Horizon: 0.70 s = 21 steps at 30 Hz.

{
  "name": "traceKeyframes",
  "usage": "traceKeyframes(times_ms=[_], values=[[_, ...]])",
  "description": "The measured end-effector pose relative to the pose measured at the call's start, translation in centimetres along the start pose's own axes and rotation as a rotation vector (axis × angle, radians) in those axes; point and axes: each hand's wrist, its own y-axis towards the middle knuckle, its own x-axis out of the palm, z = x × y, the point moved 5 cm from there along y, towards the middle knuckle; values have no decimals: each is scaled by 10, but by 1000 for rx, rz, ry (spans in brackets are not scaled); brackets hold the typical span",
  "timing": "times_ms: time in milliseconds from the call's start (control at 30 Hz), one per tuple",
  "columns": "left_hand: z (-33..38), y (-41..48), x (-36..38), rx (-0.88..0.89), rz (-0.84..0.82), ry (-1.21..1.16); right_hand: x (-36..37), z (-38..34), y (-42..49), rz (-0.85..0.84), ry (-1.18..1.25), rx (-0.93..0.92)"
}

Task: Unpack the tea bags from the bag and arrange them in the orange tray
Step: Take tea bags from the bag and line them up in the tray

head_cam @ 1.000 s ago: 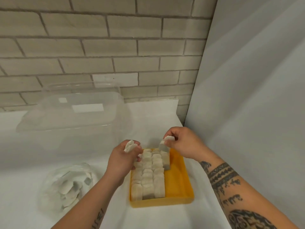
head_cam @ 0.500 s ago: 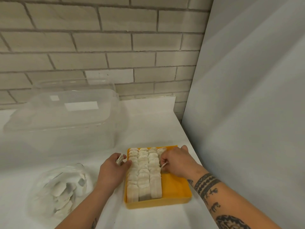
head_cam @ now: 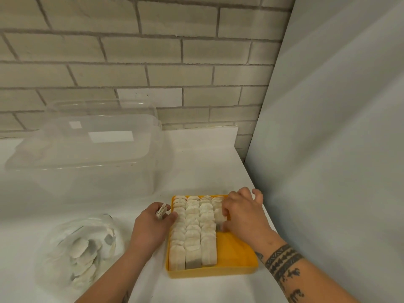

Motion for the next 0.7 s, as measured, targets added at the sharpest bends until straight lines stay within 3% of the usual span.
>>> traceKeyframes(times_ms=[167, 467, 567, 700], values=[[1, 0, 0, 3, -1, 2, 10, -12, -2, -49, -78, -56], [11, -3, -6, 30, 37, 11, 6, -11, -2, -72, -13, -11], [30, -15, -10, 11, 52, -204, -1, -7, -5, -41, 71, 27], [50, -32, -2, -132, -189, -619, -26, -10, -13, 97, 254, 51]])
